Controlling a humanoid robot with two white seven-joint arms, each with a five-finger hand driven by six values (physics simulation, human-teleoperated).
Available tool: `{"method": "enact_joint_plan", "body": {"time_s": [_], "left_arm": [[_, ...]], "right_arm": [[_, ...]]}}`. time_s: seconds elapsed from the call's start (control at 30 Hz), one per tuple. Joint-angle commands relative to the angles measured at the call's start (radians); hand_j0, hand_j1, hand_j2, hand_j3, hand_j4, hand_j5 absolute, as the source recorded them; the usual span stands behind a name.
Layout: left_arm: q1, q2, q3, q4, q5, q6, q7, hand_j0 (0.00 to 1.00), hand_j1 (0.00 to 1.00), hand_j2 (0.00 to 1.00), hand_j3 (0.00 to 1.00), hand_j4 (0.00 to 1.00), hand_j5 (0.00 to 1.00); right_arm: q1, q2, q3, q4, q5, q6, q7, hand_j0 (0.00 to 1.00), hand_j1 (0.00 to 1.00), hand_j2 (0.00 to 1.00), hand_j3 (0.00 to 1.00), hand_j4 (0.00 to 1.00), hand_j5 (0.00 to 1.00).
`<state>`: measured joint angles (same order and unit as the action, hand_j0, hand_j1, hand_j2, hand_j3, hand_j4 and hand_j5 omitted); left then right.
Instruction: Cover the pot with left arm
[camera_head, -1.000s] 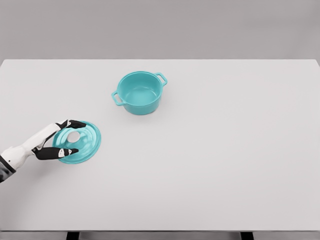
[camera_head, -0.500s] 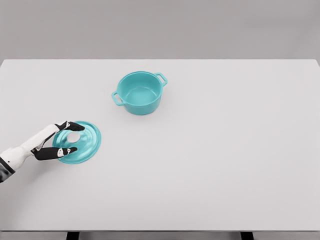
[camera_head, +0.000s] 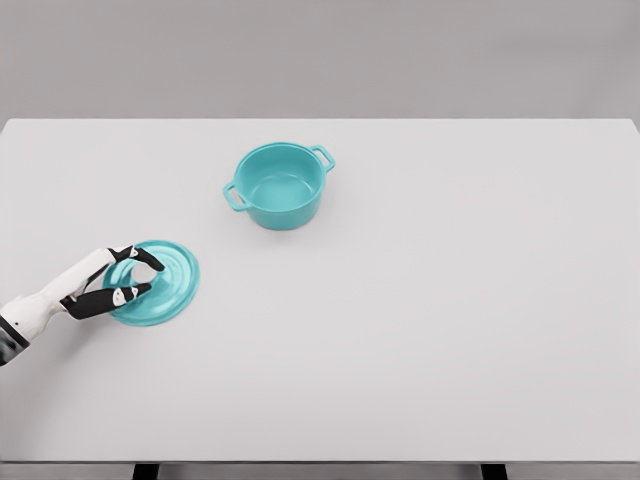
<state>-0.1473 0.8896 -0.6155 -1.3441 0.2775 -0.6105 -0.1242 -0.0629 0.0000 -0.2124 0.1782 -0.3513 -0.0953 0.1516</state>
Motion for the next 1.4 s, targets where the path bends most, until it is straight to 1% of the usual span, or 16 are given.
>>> {"method": "enact_joint_plan", "body": {"time_s": [0.0,0.27,0.4,0.47,0.53,0.6,0.77,0.93,1.03,1.1,1.37], "left_arm": [[0.0,0.0,-0.003,0.006,-0.009,0.0,-0.002,0.52,0.52,0.52,0.52,0.52,0.52],[-0.003,0.002,-0.001,-0.013,-0.009,0.0,-0.012,0.48,0.48,0.48,0.48,0.48,0.48],[-0.011,0.003,-0.001,-0.05,-0.009,0.0,-0.015,0.47,0.47,0.47,0.47,0.47,0.47],[-0.023,0.003,-0.001,-0.056,-0.027,0.0,-0.017,0.47,0.47,0.47,0.47,0.47,0.47],[-0.029,0.003,-0.001,-0.066,-0.029,0.0,-0.018,0.46,0.46,0.46,0.46,0.46,0.46],[-0.04,0.003,-0.001,-0.078,-0.029,0.0,-0.038,0.45,0.45,0.45,0.45,0.45,0.45],[-0.054,0.008,-0.001,-0.124,-0.029,0.023,-0.04,0.45,0.45,0.45,0.45,0.45,0.45],[-0.071,0.012,-0.003,-0.13,-0.028,0.041,-0.042,0.45,0.45,0.45,0.45,0.45,0.45],[-0.08,0.012,-0.003,-0.142,-0.026,0.047,-0.063,0.45,0.45,0.45,0.45,0.45,0.45],[-0.087,0.012,-0.003,-0.173,-0.023,0.106,-0.063,0.45,0.45,0.45,0.45,0.45,0.45],[-0.104,0.014,-0.003,-0.201,-0.02,0.207,-0.063,0.45,0.45,0.45,0.45,0.45,0.45]], "right_arm": [[0.0,0.0,0.001,0.0,0.0,0.0,0.0,1.0,1.0,1.0,1.0,1.0,1.0],[0.0,0.0,0.001,0.001,0.0,0.0,0.0,1.0,1.0,1.0,1.0,1.0,1.0],[0.002,0.0,-0.001,0.0,0.0,0.0,0.0,1.0,1.0,1.0,1.0,1.0,1.0],[0.0,0.0,0.001,0.001,0.0,0.0,0.0,1.0,1.0,1.0,1.0,1.0,1.0],[0.0,0.0,0.001,0.0,0.0,0.0,0.0,1.0,1.0,1.0,1.0,1.0,1.0],[0.002,0.0,0.001,0.001,0.0,-0.001,0.0,1.0,1.0,1.0,1.0,1.0,1.0],[0.0,0.0,0.001,0.0,0.0,0.0,0.0,1.0,1.0,1.0,1.0,1.0,1.0],[0.0,0.0,0.001,0.001,0.0,0.0,0.0,1.0,1.0,1.0,1.0,1.0,1.0],[0.0,0.0,0.001,0.0,0.0,0.0,0.0,1.0,1.0,1.0,1.0,1.0,1.0],[0.0,0.0,0.001,0.0,0.0,0.0,0.0,1.0,1.0,1.0,1.0,1.0,1.0],[0.0,0.0,0.001,0.0,0.0,0.0,0.0,1.0,1.0,1.0,1.0,1.0,1.0]]}}
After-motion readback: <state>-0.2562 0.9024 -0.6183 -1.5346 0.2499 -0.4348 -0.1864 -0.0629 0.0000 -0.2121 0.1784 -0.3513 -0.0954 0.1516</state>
